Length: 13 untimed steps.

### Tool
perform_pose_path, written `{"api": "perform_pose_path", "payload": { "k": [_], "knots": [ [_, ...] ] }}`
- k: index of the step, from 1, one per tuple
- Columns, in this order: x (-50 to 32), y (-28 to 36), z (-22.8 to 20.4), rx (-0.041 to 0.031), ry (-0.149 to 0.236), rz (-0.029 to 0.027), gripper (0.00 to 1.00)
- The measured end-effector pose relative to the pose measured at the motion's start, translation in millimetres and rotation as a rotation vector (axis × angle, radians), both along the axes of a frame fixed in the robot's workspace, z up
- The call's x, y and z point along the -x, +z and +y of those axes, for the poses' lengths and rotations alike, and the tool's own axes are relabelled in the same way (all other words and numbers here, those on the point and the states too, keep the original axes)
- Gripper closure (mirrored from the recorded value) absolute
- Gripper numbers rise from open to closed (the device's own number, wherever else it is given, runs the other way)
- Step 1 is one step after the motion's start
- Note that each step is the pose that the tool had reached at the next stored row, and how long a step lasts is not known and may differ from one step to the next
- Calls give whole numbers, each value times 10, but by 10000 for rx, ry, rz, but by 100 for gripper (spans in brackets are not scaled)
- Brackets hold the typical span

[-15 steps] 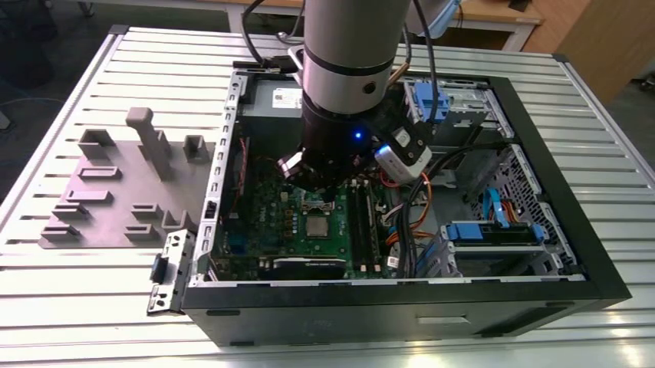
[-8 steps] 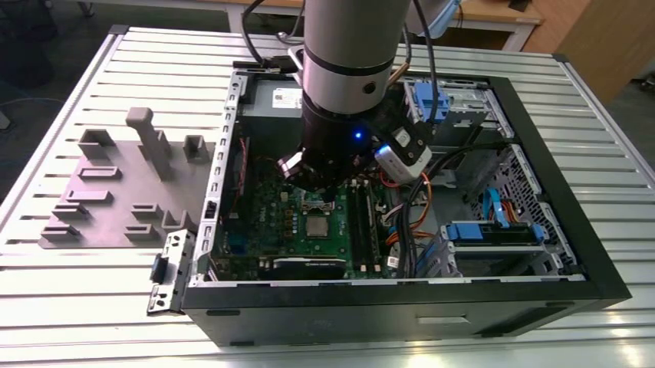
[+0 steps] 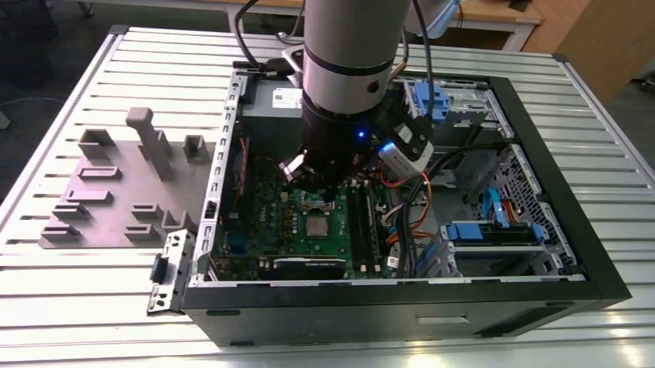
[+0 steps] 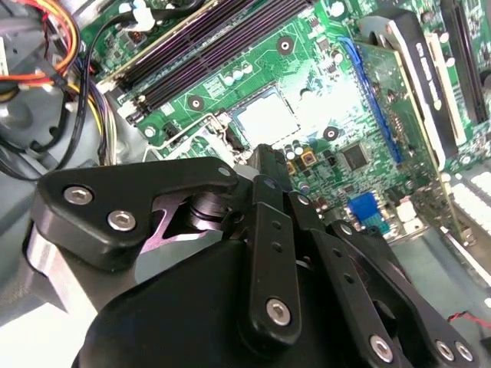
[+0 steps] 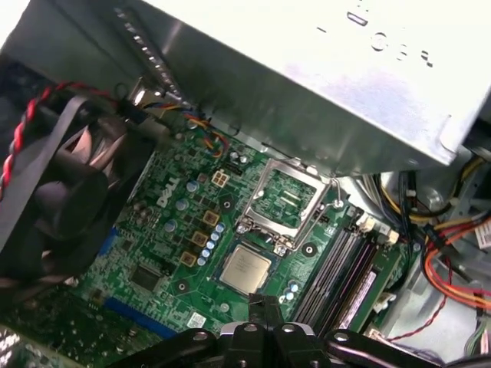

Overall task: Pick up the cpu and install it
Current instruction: 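Close the cpu cover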

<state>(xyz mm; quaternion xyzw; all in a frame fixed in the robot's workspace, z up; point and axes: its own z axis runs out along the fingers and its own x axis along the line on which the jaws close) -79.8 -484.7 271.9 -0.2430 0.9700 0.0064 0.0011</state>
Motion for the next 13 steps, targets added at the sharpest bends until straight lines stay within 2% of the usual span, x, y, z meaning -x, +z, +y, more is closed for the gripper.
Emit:
{"api": "perform_pose_path", "payload": {
  "k": [3, 5, 13],
  "knots": [
    [0, 0, 0, 0, 425, 0, 89],
    [0, 0, 0, 0, 555, 0, 89],
    [0, 0, 0, 0, 576, 0, 89]
  ]
}}
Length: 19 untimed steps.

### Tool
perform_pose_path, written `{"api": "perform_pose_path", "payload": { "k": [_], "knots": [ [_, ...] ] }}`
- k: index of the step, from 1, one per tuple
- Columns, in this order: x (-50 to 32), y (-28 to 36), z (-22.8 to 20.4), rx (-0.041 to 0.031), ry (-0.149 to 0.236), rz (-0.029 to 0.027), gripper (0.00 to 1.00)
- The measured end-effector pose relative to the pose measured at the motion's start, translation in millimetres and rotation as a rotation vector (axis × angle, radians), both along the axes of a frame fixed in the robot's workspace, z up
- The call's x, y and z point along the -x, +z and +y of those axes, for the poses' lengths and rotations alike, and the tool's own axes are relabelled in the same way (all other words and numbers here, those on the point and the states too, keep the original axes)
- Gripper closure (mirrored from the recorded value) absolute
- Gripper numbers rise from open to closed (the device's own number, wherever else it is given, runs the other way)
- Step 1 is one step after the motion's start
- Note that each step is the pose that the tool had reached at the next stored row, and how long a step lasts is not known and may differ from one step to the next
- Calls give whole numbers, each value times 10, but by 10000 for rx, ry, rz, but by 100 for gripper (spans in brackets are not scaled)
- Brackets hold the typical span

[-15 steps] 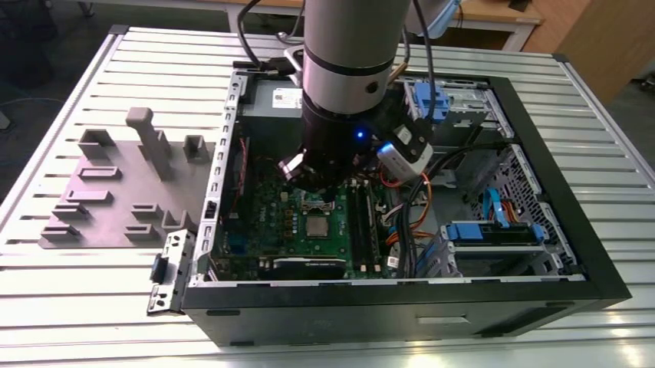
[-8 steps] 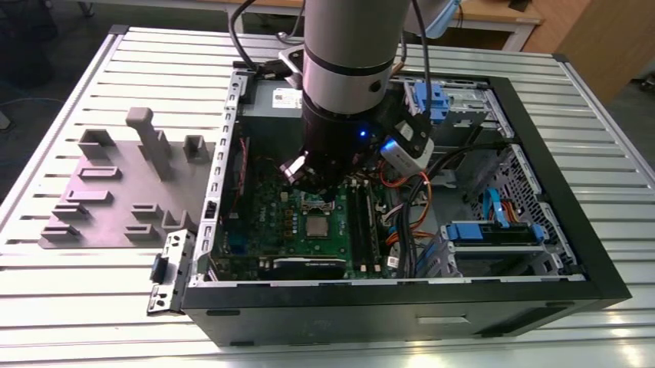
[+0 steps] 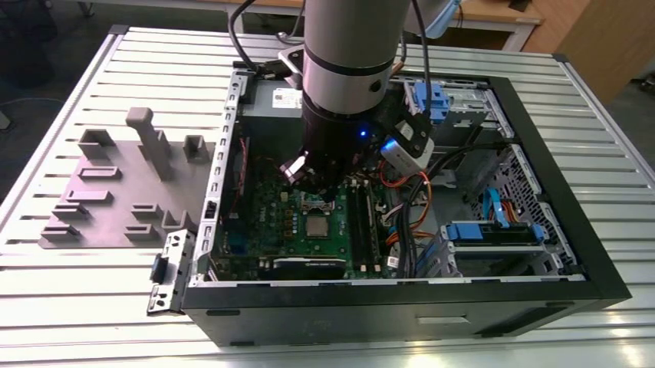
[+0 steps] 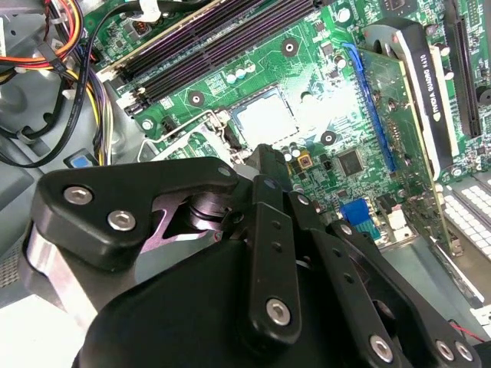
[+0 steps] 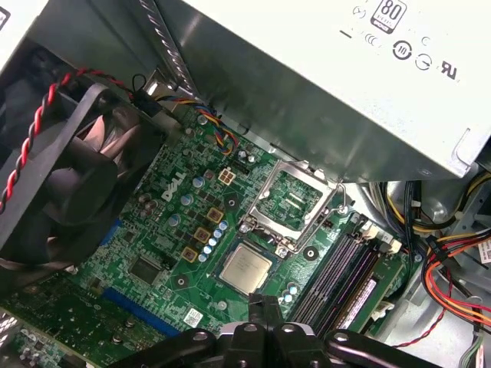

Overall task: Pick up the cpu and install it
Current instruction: 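Close the cpu cover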

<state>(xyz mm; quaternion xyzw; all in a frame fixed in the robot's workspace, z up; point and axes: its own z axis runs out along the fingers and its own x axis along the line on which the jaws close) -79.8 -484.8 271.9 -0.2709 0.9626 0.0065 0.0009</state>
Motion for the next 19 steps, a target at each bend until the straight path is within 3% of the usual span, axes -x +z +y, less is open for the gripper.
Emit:
{"api": "perform_pose_path", "payload": {
  "k": [9, 19],
  "knots": [
    [0, 0, 0, 0, 110, 0, 89],
    [0, 0, 0, 0, 782, 0, 89]
  ]
}}
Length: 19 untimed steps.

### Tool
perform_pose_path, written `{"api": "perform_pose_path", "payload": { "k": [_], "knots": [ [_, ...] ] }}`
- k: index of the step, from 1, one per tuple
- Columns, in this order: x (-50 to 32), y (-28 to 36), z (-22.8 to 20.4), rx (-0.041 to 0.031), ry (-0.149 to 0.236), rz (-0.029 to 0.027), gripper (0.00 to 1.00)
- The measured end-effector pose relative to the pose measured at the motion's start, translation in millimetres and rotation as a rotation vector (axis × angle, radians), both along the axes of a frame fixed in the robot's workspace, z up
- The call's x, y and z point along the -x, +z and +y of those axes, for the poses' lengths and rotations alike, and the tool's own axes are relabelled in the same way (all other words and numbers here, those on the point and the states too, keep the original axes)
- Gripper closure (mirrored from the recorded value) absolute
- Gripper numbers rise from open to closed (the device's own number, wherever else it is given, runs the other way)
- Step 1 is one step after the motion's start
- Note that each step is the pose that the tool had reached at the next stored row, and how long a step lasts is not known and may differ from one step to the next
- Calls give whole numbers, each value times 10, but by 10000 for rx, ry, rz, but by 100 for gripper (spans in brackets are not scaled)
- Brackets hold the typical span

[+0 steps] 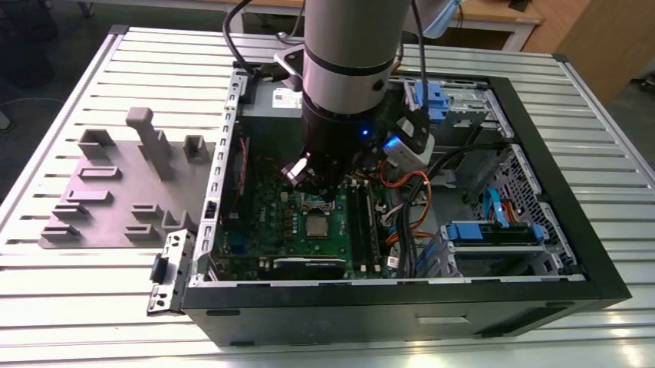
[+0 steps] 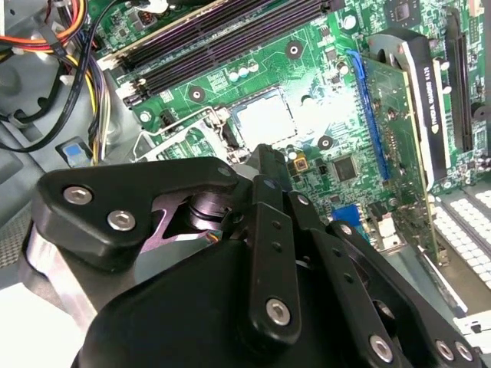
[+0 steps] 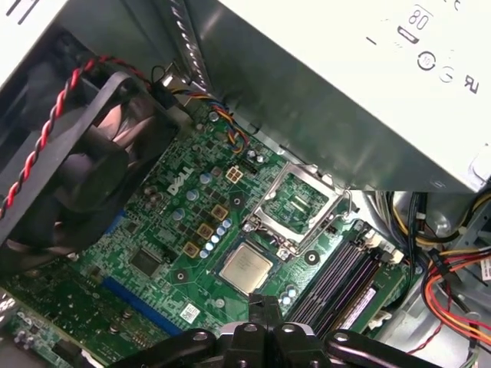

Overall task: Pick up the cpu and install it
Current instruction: 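Close the cpu cover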

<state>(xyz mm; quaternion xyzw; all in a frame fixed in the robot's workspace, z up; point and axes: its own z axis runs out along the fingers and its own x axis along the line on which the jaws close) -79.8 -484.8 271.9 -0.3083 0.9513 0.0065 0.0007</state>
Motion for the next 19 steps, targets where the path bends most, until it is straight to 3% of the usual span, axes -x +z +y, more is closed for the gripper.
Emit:
{"api": "perform_pose_path", "payload": {
  "k": [17, 19],
  "knots": [
    [-2, 0, 0, 1, 142, 0, 89],
    [-3, -2, 0, 1, 325, 0, 89]
  ]
}}
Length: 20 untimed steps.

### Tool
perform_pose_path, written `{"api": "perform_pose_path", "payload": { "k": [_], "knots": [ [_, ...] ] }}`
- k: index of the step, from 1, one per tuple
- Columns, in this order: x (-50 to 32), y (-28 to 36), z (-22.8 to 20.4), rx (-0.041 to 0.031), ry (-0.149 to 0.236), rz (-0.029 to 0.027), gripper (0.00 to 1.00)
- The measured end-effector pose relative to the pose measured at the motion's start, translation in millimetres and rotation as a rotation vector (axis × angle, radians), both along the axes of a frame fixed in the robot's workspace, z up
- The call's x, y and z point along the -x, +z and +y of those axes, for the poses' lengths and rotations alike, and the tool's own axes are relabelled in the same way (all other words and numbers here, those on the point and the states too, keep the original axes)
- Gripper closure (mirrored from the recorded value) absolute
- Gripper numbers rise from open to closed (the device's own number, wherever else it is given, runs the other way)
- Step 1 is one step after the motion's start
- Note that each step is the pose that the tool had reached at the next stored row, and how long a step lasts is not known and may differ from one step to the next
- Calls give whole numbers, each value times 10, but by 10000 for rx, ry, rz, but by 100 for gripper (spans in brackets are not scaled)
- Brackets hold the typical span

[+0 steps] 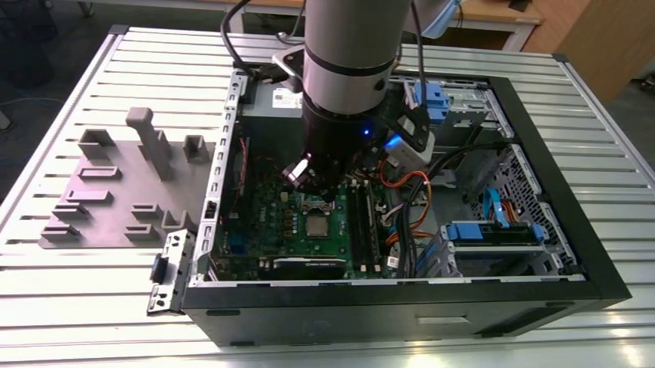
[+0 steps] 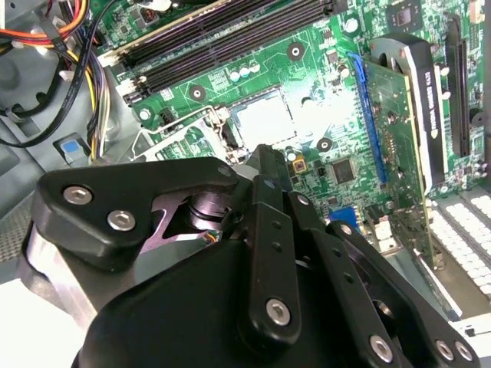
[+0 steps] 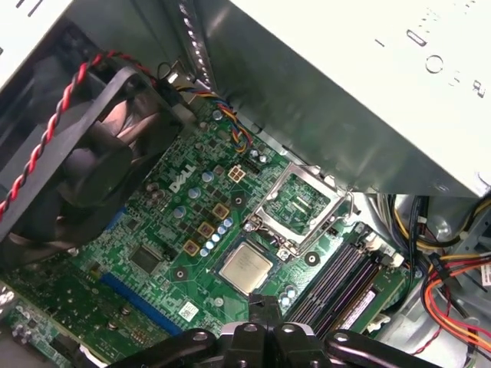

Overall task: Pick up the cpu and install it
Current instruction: 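Close the cpu cover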

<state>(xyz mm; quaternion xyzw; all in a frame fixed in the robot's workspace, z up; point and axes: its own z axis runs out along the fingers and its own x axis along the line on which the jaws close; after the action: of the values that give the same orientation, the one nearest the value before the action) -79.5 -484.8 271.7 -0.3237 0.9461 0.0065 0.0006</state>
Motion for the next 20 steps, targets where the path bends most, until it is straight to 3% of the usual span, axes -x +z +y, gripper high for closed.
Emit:
{"api": "perform_pose_path", "payload": {
  "k": [5, 7, 10, 11, 20],
  "knots": [
    [-1, -11, 0, -13, 771, -1, 89],
    [-22, -13, 0, -139, 825, -7, 89],
    [-66, -22, 0, -405, 839, -18, 89],
    [-78, -30, 1, -442, 838, -20, 89],
    [-79, -39, 0, -444, 839, -20, 89]
  ]
}}
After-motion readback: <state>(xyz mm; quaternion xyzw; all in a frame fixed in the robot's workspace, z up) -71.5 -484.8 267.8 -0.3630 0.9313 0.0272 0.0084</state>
